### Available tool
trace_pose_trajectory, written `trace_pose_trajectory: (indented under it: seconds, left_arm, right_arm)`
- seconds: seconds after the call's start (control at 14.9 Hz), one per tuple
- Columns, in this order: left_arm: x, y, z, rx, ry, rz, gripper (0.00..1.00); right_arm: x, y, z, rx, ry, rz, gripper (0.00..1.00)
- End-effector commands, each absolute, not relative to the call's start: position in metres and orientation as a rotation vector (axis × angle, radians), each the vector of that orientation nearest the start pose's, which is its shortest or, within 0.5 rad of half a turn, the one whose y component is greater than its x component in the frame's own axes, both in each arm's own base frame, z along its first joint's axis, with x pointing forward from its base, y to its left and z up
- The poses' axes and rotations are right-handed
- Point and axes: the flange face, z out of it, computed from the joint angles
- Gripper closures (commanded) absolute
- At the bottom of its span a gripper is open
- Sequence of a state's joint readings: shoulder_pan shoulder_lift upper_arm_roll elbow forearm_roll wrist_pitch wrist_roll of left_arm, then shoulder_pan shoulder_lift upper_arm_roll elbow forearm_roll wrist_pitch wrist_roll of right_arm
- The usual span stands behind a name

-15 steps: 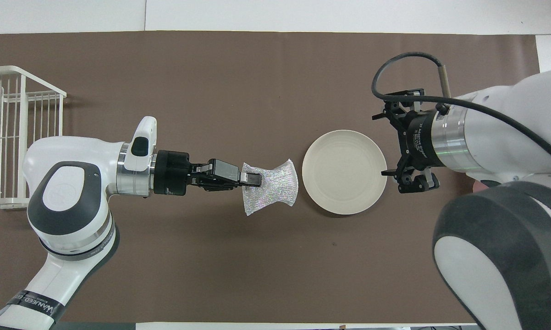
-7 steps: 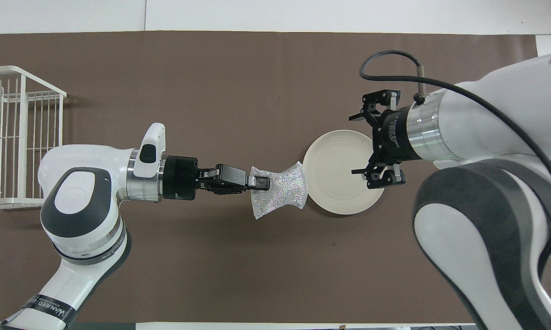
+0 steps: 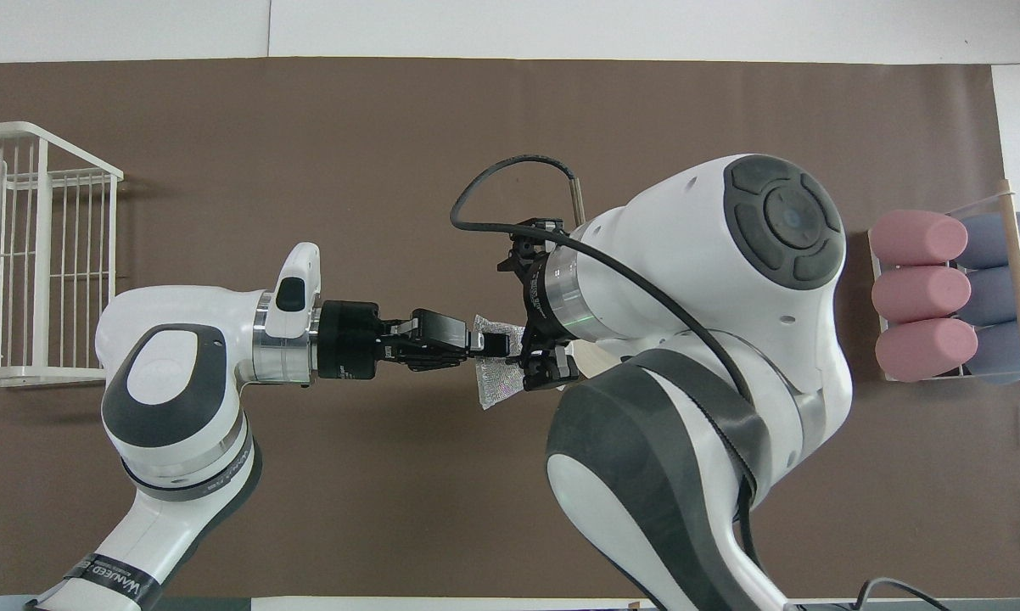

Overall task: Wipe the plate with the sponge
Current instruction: 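Grasp the cloth with the right gripper from the left gripper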

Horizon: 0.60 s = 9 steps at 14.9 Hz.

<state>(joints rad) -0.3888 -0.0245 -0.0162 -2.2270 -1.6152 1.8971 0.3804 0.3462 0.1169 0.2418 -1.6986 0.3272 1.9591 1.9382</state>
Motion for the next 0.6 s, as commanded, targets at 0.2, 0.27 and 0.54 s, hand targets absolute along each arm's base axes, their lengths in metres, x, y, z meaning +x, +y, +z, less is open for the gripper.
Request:
trace_pose_trajectory:
  seconds: [0.2,0.27,0.54]
  left_arm:
    - [0.457,-0.273,0.427,1.711,0.143,-0.253,1.0]
    - [0.457,-0.272,0.427,1.711,0.146,-0.253,1.0]
    - [0.458,-0.27,0.428,1.708,0.149,-0.253,1.0]
  right_arm:
    - [0.493,0.339,0.53,-2.308,1.858,0.425,0.0]
    - [0.491,0.336,0.533,-2.333,1.832,0.425,0.0]
    - [0.481,0.322,0.541,-2.353,1.814,0.406,0.0]
